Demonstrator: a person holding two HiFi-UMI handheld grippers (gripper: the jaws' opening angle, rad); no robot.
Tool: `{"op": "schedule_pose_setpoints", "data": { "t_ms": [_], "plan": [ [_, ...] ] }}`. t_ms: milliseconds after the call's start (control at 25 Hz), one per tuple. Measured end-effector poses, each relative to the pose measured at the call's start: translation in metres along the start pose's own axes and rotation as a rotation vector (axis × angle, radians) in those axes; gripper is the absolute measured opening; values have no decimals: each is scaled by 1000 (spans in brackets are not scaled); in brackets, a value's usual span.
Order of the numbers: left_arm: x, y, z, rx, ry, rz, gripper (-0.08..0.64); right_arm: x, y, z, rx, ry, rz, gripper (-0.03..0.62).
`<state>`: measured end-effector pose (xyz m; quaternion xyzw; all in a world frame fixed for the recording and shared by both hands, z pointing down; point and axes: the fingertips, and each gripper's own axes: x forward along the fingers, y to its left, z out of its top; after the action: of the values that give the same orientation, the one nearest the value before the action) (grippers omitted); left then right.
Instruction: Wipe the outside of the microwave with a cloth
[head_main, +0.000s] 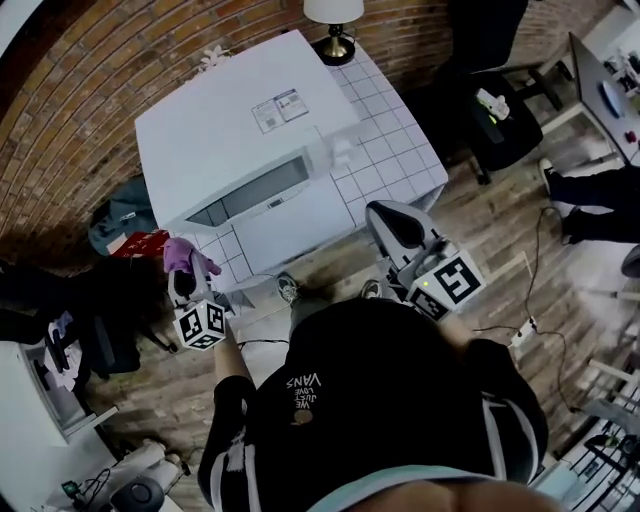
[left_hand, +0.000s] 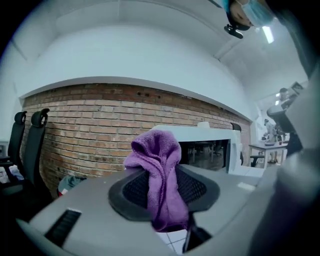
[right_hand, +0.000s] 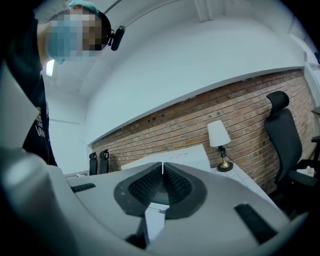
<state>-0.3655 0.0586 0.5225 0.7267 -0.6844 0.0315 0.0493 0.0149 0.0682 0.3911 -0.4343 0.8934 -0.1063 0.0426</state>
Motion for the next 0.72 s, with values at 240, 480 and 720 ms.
{"op": "schedule_pose_setpoints", "data": {
  "t_ms": [240, 480, 720],
  "plan": [
    [-16, -96, 3, -3, -28, -48, 141, -58, -43, 0, -6, -9, -3, 5],
    [-2, -207, 10, 16, -22, -249, 141, -103, -84, -2, 22, -30, -91, 5],
    [35, -317, 10, 5, -12, -452, 141, -136, -133, -8, 22, -42, -201, 5]
  ]
}}
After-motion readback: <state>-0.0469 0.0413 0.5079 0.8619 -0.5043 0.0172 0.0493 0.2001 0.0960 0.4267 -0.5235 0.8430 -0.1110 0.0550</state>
